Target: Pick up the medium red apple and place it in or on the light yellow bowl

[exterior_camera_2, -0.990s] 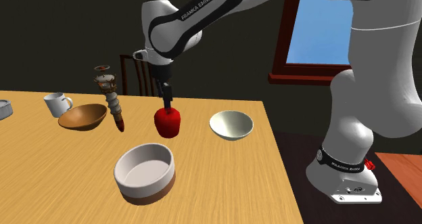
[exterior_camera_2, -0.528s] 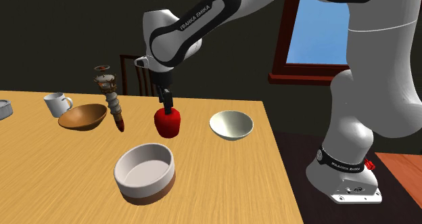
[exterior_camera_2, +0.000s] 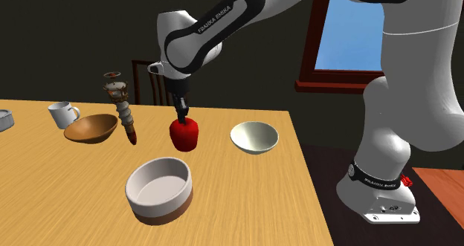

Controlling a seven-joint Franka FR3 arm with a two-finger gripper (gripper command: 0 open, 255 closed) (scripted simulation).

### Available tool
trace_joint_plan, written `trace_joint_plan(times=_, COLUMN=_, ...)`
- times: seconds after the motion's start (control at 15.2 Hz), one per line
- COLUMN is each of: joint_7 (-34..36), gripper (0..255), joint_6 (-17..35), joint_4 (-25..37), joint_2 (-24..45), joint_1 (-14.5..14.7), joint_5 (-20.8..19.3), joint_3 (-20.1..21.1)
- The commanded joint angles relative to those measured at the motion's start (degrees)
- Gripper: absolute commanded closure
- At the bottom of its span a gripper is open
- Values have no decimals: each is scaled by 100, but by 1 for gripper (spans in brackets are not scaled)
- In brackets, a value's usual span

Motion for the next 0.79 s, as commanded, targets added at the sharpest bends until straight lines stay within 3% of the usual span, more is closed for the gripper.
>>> trace_joint_plan(times=0.0, joint_7=0, gripper=255, joint_6=0, joint_4=0, joint_2=0, joint_1=0, joint_5=0, joint_3=0)
trace_joint_plan(times=0.33, joint_7=0, gripper=255, joint_6=1, joint_4=0, joint_2=0, joint_1=0, joint_5=0, joint_3=0)
trace_joint_plan(times=0.73, joint_7=37, gripper=255, joint_6=-403, joint_4=200, joint_2=-207, joint_1=14, joint_5=-58, joint_3=-19)
